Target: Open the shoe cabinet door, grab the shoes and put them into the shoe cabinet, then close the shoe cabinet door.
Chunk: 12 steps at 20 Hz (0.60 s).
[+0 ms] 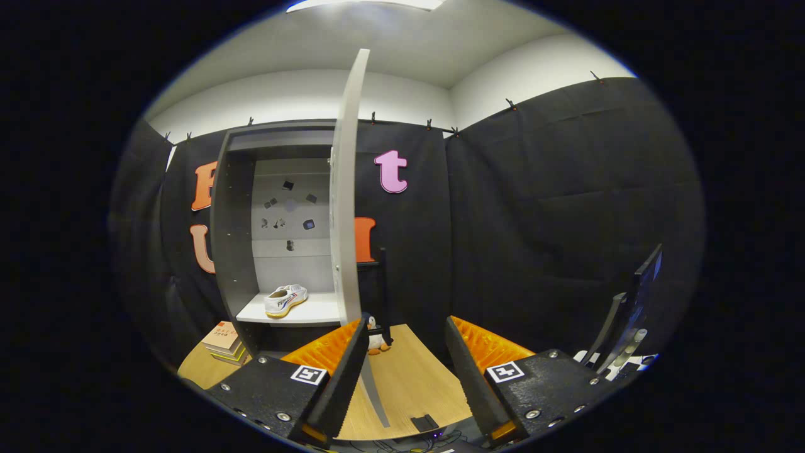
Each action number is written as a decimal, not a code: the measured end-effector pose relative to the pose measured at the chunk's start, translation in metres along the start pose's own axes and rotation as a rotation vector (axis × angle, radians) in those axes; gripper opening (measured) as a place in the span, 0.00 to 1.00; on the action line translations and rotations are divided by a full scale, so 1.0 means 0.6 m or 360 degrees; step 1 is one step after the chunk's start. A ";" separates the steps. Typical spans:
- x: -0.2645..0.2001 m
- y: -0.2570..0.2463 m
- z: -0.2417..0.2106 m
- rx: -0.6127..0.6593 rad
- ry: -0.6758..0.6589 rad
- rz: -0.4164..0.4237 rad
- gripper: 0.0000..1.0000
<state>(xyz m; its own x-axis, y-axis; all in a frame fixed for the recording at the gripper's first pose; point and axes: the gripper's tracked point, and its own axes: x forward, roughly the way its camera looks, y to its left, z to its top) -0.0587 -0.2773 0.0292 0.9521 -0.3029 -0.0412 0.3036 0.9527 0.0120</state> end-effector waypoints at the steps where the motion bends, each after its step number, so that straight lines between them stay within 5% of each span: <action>1: 0.011 -0.004 -0.002 0.0007 0.0008 0.0013 0.78; 5: 0.052 0.019 -0.011 -0.0006 0.0021 0.0149 0.81; 12: 0.069 0.027 -0.009 -0.0056 0.0020 0.0201 0.82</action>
<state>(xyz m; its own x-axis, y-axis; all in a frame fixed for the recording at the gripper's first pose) -0.0143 -0.2747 0.0223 0.9821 -0.1805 -0.0542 0.1799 0.9835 -0.0170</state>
